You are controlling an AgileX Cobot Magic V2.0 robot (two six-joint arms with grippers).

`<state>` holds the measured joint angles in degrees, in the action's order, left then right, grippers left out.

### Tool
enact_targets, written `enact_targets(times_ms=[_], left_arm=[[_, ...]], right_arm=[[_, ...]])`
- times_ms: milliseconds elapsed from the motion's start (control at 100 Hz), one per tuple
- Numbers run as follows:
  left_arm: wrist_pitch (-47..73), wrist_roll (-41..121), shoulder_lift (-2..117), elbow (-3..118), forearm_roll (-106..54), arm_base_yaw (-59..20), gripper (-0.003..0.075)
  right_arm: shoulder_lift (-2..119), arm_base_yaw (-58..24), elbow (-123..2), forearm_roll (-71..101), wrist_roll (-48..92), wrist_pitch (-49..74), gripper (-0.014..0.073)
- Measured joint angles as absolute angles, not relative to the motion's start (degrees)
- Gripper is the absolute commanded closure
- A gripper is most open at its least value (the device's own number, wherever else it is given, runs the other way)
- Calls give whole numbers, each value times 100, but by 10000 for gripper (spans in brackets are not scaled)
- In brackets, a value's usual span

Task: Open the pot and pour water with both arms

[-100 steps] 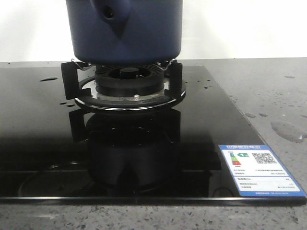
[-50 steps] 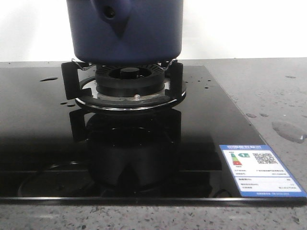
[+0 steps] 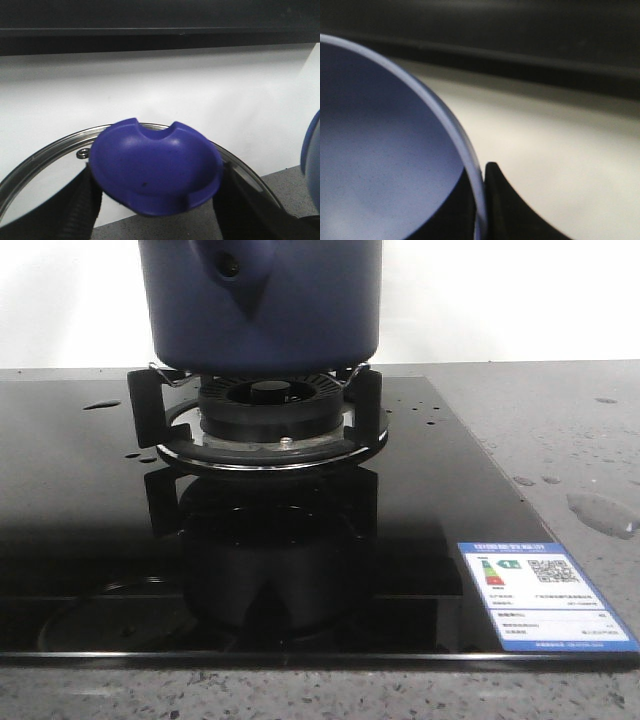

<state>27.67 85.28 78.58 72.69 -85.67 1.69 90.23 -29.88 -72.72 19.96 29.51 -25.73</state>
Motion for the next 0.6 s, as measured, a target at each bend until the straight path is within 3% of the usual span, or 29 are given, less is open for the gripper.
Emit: enact_targets(times_ms=[600], left_arm=[[2767,8528,7858,7269,-8567,169,366]], right_arm=[[9013,-2988,-7271,979,2964,-4031,642]])
